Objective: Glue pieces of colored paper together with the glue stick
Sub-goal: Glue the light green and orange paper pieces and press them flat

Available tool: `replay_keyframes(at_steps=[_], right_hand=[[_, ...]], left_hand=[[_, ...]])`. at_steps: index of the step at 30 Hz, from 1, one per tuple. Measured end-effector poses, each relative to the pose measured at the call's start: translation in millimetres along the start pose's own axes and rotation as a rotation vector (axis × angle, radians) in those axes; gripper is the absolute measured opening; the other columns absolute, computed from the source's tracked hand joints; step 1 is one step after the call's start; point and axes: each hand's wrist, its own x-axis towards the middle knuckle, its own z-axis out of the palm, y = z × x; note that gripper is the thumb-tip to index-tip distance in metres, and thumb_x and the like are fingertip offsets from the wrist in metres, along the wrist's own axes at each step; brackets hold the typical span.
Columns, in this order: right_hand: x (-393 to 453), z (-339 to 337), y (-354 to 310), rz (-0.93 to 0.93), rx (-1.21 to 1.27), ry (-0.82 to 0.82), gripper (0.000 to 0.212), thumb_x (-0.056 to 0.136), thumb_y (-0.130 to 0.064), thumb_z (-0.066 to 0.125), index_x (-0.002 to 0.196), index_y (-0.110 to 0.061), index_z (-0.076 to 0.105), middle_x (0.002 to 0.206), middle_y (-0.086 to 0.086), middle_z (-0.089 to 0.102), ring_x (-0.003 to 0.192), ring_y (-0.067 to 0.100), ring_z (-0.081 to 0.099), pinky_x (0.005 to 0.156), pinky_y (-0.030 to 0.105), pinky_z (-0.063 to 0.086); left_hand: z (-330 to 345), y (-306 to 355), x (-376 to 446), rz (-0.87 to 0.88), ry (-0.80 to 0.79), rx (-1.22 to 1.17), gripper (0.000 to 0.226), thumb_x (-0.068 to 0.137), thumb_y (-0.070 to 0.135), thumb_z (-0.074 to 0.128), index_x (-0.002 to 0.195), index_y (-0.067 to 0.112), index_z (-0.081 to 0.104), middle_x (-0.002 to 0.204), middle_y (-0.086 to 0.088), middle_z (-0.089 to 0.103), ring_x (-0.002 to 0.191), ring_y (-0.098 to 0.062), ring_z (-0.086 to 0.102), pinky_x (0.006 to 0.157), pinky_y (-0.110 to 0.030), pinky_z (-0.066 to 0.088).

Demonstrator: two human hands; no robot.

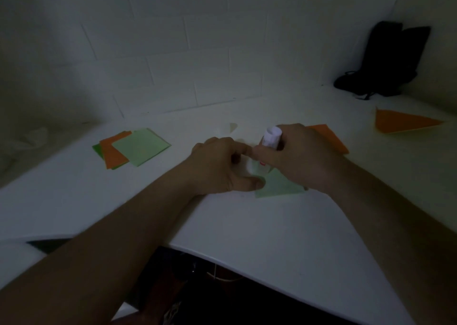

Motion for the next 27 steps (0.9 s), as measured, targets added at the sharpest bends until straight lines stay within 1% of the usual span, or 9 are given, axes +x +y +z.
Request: replay_keyframes(at_steps=[3, 8, 11, 14, 19, 22, 24, 26, 27], right_hand=[[-2, -7, -1, 0.015, -0.05, -0.006, 0.024, 0.089, -0.036, 0.065, 0.069, -0.023, 0.062, 0.069, -0.005, 0.064, 0.066, 0.007, 0.058, 0.054, 0.021, 0.035], [-4, -15, 7, 0.031, -0.109, 0.021, 0.021, 0.09, -0.035, 0.068, 0.073, -0.023, 0.067, 0.072, -0.006, 0.067, 0.075, -0.001, 0.059, 0.058, 0.014, 0.04], [-4, -19, 18, 0.032, -0.151, 0.04, 0.023, 0.087, -0.038, 0.068, 0.067, -0.027, 0.065, 0.072, -0.015, 0.066, 0.071, -0.007, 0.058, 0.056, 0.011, 0.034], [-5, -25, 24, 0.023, -0.182, 0.027, 0.022, 0.087, -0.042, 0.067, 0.07, -0.029, 0.069, 0.077, -0.023, 0.067, 0.076, -0.005, 0.06, 0.063, 0.016, 0.035], [-5, -33, 32, 0.0, -0.207, 0.015, 0.023, 0.085, -0.039, 0.068, 0.069, -0.022, 0.069, 0.075, -0.012, 0.069, 0.074, 0.002, 0.061, 0.063, 0.018, 0.04], [-7, -39, 34, -0.059, -0.279, 0.051, 0.027, 0.086, -0.034, 0.067, 0.069, -0.013, 0.064, 0.068, -0.003, 0.062, 0.075, 0.006, 0.057, 0.06, 0.011, 0.036], [-9, -41, 35, -0.129, -0.343, 0.078, 0.037, 0.087, -0.038, 0.06, 0.065, -0.008, 0.057, 0.059, 0.001, 0.05, 0.067, 0.015, 0.055, 0.054, 0.015, 0.033], [-9, -42, 36, -0.147, -0.39, 0.106, 0.045, 0.082, -0.049, 0.046, 0.064, -0.008, 0.054, 0.057, 0.003, 0.046, 0.057, 0.023, 0.051, 0.053, 0.03, 0.034], [-8, -43, 35, -0.122, -0.366, 0.143, 0.045, 0.08, -0.05, 0.045, 0.064, -0.009, 0.055, 0.057, 0.0, 0.047, 0.057, 0.024, 0.051, 0.053, 0.029, 0.033]], left_hand=[[1, -1, 0, -0.003, 0.002, 0.019, 0.058, 0.066, 0.073, 0.079, 0.117, 0.05, 0.065, 0.098, 0.015, 0.061, 0.097, -0.012, 0.06, 0.097, -0.04, 0.048], [0, 0, -1, -0.006, -0.01, 0.006, 0.076, 0.05, 0.087, 0.06, 0.118, 0.053, 0.064, 0.103, 0.014, 0.062, 0.102, -0.011, 0.06, 0.101, -0.042, 0.048], [0, 0, -2, -0.009, -0.005, -0.004, 0.078, 0.049, 0.087, 0.059, 0.119, 0.054, 0.065, 0.102, 0.014, 0.062, 0.102, -0.01, 0.06, 0.102, -0.042, 0.047], [0, 1, -2, -0.008, -0.004, -0.007, 0.078, 0.049, 0.087, 0.06, 0.12, 0.054, 0.065, 0.102, 0.014, 0.062, 0.102, -0.011, 0.061, 0.102, -0.042, 0.047], [0, 0, -2, -0.005, -0.002, -0.011, 0.069, 0.057, 0.08, 0.07, 0.12, 0.053, 0.065, 0.103, 0.014, 0.062, 0.105, -0.01, 0.06, 0.104, -0.043, 0.046], [0, -1, -1, -0.002, 0.001, -0.016, 0.073, 0.053, 0.085, 0.065, 0.12, 0.055, 0.064, 0.105, 0.014, 0.064, 0.106, -0.01, 0.061, 0.104, -0.042, 0.046], [0, -1, -1, 0.0, -0.009, -0.015, 0.074, 0.053, 0.085, 0.065, 0.12, 0.055, 0.064, 0.106, 0.014, 0.064, 0.107, -0.01, 0.06, 0.105, -0.042, 0.046], [0, -2, -1, -0.001, -0.007, -0.001, 0.07, 0.057, 0.083, 0.067, 0.121, 0.054, 0.064, 0.104, 0.015, 0.062, 0.106, -0.01, 0.059, 0.105, -0.043, 0.046], [1, -1, 0, -0.004, 0.001, 0.011, 0.069, 0.059, 0.082, 0.066, 0.122, 0.054, 0.064, 0.102, 0.017, 0.061, 0.105, -0.011, 0.059, 0.104, -0.042, 0.046]])
